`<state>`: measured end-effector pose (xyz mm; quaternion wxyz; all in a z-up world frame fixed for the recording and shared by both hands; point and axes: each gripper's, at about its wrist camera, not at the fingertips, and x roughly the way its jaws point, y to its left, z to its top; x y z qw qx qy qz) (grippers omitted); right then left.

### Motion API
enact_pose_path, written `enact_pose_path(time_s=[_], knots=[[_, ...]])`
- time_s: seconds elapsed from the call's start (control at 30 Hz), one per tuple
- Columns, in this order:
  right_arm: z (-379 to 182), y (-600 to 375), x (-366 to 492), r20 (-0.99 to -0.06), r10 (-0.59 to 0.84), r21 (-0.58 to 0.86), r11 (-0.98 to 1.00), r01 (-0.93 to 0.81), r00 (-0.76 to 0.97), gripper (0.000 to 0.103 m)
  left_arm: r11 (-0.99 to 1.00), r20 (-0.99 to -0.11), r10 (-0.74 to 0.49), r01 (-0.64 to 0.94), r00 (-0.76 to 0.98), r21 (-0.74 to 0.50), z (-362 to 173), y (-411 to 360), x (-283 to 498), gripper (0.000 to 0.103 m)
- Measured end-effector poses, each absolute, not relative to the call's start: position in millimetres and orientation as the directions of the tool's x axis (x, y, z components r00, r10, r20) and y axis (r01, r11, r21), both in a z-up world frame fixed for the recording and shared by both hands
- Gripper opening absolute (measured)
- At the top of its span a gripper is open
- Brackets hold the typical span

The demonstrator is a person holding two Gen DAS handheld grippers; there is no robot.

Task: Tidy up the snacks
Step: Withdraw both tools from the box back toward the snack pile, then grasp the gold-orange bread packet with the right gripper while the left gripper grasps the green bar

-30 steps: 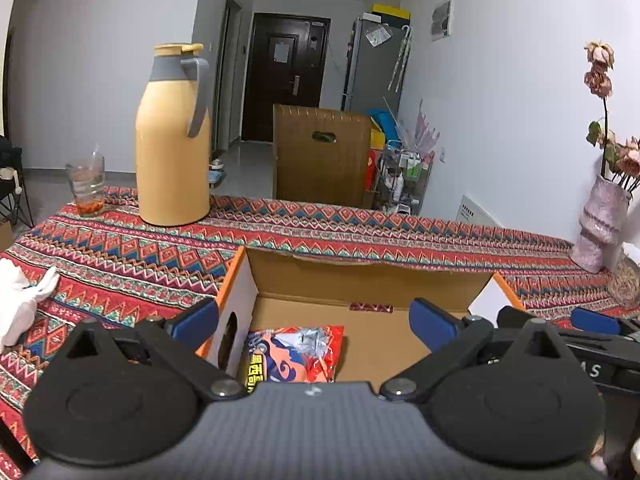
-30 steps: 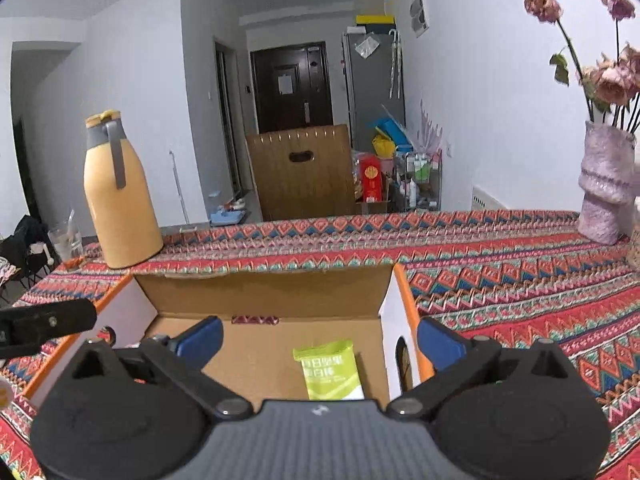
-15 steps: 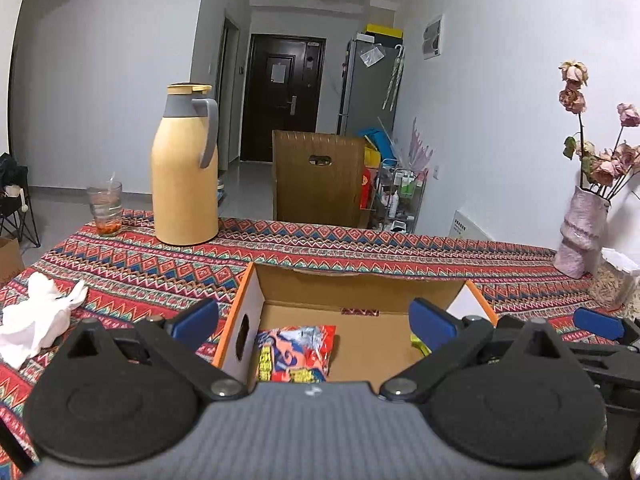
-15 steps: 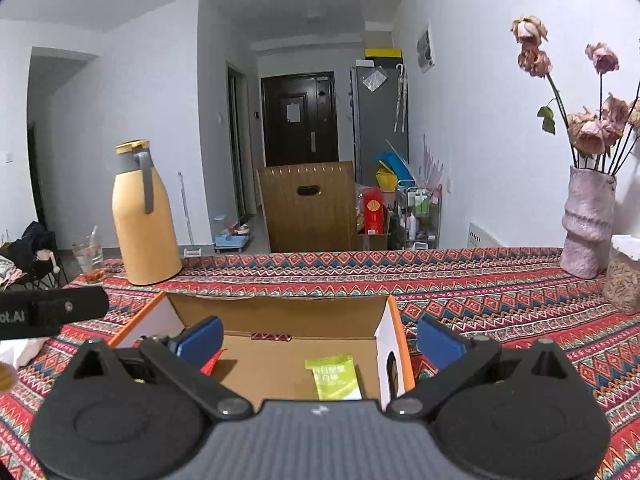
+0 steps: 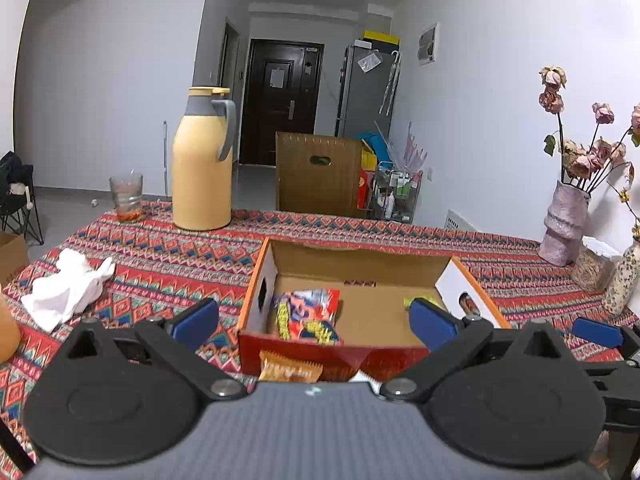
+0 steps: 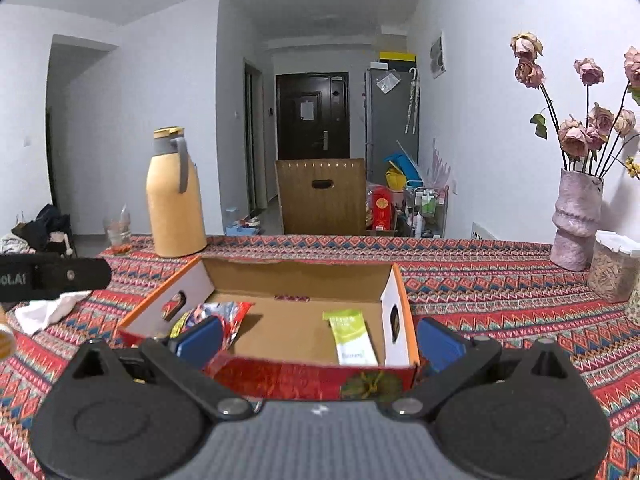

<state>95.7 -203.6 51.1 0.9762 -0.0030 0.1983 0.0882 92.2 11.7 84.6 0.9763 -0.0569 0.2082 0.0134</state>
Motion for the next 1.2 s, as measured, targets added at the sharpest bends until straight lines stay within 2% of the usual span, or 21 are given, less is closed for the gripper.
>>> enact_pose_path(time_s=[0.27, 0.67, 0.9, 1.2], knots=[[29, -202, 58, -0.440, 0.171, 0.016, 0.983, -0.183, 0.882, 0.103, 0.994, -0.455, 0.007, -0.055, 0.890, -0.092, 56, 25, 58, 0.103], [-28, -196, 19, -0.594, 0.153, 0.025, 0.985, -0.173, 0.790, 0.103, 0.994, -0.521, -0.010, -0.047, 0.854, -0.096, 12, 42, 20, 0.103], [-44, -173, 28, -0.638, 0.124, -0.004, 0.986, -0.164, 0.760, 0.103, 0.992, -0.522, -0.010, -0.057, 0.853, -0.112, 10, 50, 13, 0.103], [-53, -164, 29, -0.636, 0.046, -0.089, 0.987, -0.132, 0.770, 0.103, 0.990, -0.538, -0.018, -0.060, 0.843, -0.127, 5, 53, 14, 0.103]])
